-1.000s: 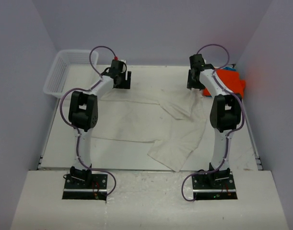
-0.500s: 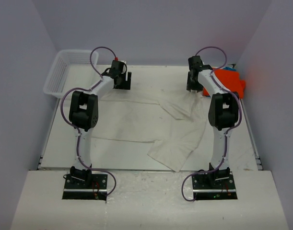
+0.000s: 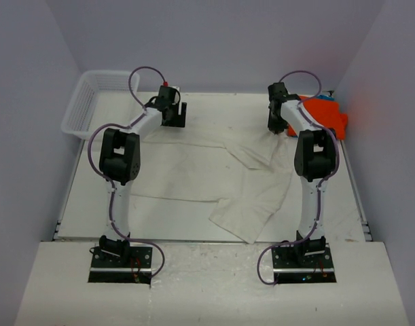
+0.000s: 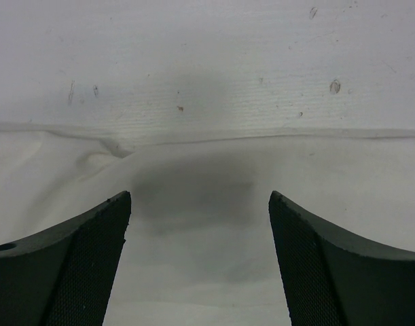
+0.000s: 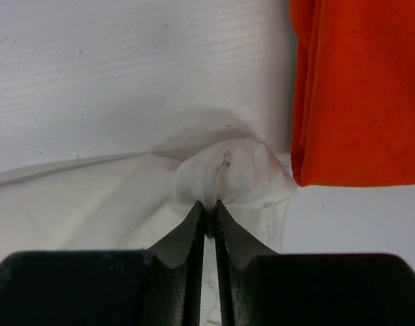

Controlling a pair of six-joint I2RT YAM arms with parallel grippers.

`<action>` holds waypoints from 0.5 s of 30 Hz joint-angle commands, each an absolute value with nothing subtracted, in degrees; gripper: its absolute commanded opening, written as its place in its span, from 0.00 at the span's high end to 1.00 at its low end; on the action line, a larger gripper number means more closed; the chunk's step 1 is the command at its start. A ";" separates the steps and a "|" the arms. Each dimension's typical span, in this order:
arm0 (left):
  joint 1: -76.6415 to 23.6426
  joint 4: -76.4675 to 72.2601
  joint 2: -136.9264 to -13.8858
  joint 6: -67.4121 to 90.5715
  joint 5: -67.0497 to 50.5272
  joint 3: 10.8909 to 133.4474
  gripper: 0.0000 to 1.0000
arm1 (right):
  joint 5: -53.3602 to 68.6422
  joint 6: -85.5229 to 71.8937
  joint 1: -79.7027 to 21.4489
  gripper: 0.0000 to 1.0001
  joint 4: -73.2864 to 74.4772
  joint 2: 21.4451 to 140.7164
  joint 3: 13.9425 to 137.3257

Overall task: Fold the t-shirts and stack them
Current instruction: Fold the flattened tshirt in 1/3 of the way

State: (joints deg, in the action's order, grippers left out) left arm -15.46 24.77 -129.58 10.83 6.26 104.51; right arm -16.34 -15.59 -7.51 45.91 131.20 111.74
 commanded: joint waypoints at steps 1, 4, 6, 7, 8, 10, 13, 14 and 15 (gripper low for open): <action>-15.56 25.05 -131.39 9.40 7.47 107.23 0.17 | -17.14 -16.00 -6.68 0.91 46.49 130.87 114.08; -15.56 25.31 -132.62 9.67 8.70 107.31 0.16 | -18.28 -16.26 -6.24 1.00 46.76 130.61 113.99; -15.47 25.75 -133.41 9.76 9.49 107.49 0.16 | -19.33 -16.70 -5.72 1.00 47.11 130.17 113.82; -15.47 25.84 -134.03 9.76 9.67 107.49 0.16 | -19.86 -16.87 -5.45 1.00 47.11 129.91 113.38; -15.38 25.93 -134.29 9.76 10.19 107.32 0.16 | -20.04 -16.79 -5.01 1.00 47.11 129.38 113.03; -15.21 26.19 -135.43 9.67 10.72 107.40 0.16 | -21.26 -17.14 -4.49 1.00 47.11 129.11 112.59; -14.77 26.19 -136.05 10.02 11.07 107.05 0.16 | -21.00 -17.05 -3.52 1.00 47.63 129.11 112.50; -14.59 26.10 -136.14 10.19 10.90 106.88 0.16 | -21.35 -16.96 -3.34 1.00 47.81 129.29 112.50; -14.42 26.02 -136.23 10.28 10.72 106.61 0.16 | -21.44 -17.05 -2.99 1.00 47.90 129.72 112.67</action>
State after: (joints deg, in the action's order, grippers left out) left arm -15.38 24.75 -133.80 10.92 8.73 106.30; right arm -18.57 -16.43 -4.27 46.74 131.39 111.74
